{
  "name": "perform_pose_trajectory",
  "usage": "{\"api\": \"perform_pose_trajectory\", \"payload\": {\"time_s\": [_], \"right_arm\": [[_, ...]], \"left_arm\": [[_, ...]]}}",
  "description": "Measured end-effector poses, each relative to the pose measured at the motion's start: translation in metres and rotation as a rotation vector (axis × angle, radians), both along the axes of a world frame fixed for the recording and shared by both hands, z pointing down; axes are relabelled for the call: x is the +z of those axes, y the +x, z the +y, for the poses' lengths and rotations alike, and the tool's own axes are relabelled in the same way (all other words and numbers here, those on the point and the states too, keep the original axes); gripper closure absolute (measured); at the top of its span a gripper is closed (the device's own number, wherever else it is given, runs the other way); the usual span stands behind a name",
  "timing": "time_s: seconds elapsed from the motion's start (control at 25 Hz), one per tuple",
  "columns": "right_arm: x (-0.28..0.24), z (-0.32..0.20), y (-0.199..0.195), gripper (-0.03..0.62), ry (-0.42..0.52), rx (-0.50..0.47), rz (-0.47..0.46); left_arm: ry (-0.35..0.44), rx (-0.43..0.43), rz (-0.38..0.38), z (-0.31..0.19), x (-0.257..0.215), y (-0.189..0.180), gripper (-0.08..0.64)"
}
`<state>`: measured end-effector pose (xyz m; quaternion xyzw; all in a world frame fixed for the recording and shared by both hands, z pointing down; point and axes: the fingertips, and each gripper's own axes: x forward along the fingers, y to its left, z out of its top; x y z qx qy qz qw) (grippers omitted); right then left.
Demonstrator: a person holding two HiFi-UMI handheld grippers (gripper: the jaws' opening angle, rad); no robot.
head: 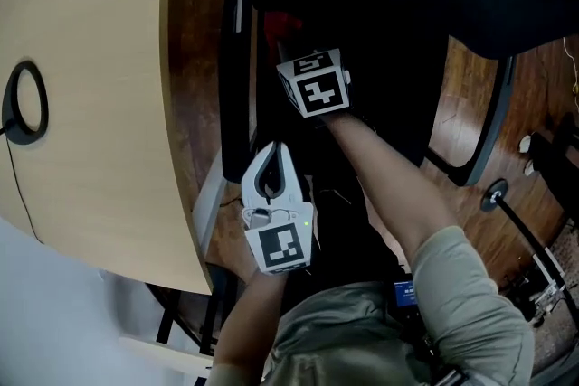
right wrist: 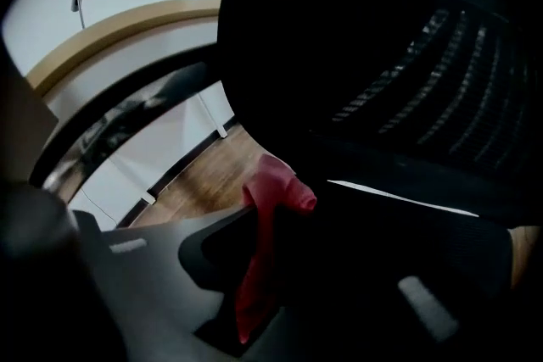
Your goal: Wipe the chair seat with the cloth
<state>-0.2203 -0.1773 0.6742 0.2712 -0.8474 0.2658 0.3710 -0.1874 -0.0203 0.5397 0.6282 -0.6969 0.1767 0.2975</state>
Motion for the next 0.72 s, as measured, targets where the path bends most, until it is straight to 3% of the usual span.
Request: {"api": "perform_pose_trajectory", "payload": {"time_s": [0.4, 0.56, 0.72], "right_arm": [[0.046, -0.02, -0.006, 0.529, -0.02, 0.012, 0.042], [0.045, -0.038, 0.024, 0.529, -0.004, 0.061, 0.055], [0.042, -0.061, 0.087, 0.529, 0.014, 0.16, 0.101]], "left_arm": [[-0.026, 0.028, 0.024, -0.006, 0.02, 0.009, 0.554], [-0.03, 0.041, 0.035, -0.017, 0.028, 0.014, 0.554], [-0.012, 0.086, 0.042, -0.038, 0.032, 0.026, 0.554]]}}
